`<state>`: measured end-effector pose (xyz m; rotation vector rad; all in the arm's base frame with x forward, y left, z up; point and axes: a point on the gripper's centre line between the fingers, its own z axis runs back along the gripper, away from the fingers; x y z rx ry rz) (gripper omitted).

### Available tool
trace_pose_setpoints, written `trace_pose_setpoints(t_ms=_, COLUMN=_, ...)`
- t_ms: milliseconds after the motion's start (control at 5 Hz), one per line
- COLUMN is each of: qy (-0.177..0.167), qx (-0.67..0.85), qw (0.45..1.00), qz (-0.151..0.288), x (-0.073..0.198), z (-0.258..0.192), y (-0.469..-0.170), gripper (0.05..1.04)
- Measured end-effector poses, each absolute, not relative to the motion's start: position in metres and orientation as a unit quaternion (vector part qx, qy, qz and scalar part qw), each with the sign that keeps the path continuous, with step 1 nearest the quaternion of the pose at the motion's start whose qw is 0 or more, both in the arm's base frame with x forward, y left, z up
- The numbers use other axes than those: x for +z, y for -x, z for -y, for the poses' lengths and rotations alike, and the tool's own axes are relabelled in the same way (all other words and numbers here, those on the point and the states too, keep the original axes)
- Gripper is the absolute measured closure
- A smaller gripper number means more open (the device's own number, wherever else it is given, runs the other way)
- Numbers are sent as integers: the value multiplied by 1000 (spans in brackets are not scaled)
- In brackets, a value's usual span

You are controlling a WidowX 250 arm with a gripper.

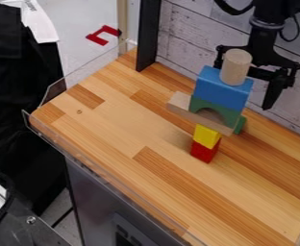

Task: Put the green cube in the cylindre objet

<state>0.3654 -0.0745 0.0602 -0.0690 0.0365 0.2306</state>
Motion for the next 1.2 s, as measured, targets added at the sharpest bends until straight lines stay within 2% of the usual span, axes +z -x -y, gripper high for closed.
trace_pose_setpoints(t_ms=200, qy=27, qx=115, qw=992, qz=-45, x=42, z=74, y=-359, gripper=84)
trace_pose_setpoints(t_ms=800, qy=35, qx=112, qw=993, qz=-27, x=30, z=75, y=-360, gripper=83)
trace_pose_setpoints(t_ms=1200, qy=38, qx=102, qw=994, qz=-21, x=22, z=77, y=-372, gripper=83)
